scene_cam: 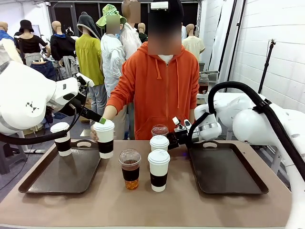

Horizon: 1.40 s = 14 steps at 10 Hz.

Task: Distribute the coffee onto the tray.
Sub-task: Pick up one iced Americano and place it on the right Handle tray.

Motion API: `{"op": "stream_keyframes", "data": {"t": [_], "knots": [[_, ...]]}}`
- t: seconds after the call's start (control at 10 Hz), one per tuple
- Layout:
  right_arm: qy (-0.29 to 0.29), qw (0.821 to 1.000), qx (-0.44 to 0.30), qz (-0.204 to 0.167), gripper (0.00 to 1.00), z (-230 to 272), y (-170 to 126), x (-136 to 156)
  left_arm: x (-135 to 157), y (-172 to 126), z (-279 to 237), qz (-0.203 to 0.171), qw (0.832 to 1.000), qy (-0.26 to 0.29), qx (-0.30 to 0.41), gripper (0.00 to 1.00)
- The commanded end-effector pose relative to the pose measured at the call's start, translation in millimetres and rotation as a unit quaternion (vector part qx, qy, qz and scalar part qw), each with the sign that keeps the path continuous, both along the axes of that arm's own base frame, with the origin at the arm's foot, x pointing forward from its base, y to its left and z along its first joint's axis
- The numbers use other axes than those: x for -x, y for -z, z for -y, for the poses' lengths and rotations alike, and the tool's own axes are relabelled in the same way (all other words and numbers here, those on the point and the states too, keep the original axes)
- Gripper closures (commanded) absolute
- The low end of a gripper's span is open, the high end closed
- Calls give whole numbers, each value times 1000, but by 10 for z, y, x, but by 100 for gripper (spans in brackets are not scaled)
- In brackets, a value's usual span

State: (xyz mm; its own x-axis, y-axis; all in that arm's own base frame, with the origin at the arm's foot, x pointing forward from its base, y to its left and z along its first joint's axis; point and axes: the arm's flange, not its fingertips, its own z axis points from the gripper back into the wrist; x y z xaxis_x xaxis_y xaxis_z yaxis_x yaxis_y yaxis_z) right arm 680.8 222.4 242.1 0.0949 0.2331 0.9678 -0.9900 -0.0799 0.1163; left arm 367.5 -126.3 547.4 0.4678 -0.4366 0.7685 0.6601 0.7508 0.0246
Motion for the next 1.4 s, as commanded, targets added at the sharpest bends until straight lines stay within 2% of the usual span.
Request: {"op": "stream_keyframes", "data": {"t": [0.0,0.1,0.5,1.0,1.3], "knots": [[-12,1000,11,-22,16,-40,-30,-95,-3,-2,-12,-1,1000,-1,3,0],[2,1000,0,-14,35,-22,-24,-98,-3,-2,-12,-1,1000,-1,3,0],[13,1000,-2,-23,35,56,-80,-97,-3,-2,-12,-1,1000,-1,3,0],[56,998,-5,-24,35,542,-660,0,-3,-2,-12,-1,1000,-1,3,0],[72,997,1,-25,35,960,-888,131,-3,-2,-12,-1,1000,-1,3,0]]}}
